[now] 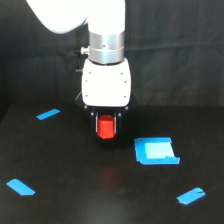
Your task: Pick up the red object from the table
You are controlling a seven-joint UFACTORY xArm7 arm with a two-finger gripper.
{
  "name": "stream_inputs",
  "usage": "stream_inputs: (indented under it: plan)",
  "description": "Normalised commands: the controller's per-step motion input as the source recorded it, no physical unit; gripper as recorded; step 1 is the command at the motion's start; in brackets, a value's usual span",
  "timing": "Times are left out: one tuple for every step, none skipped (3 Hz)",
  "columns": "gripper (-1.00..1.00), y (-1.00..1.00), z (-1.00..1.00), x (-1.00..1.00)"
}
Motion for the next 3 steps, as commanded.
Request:
stream_inputs:
  plan:
    - [-0.99,-0.2,1.0,0.03]
    - [-1.0,-0.07,1.0,0.04]
    - [-1.0,-0.04,0.91,0.02]
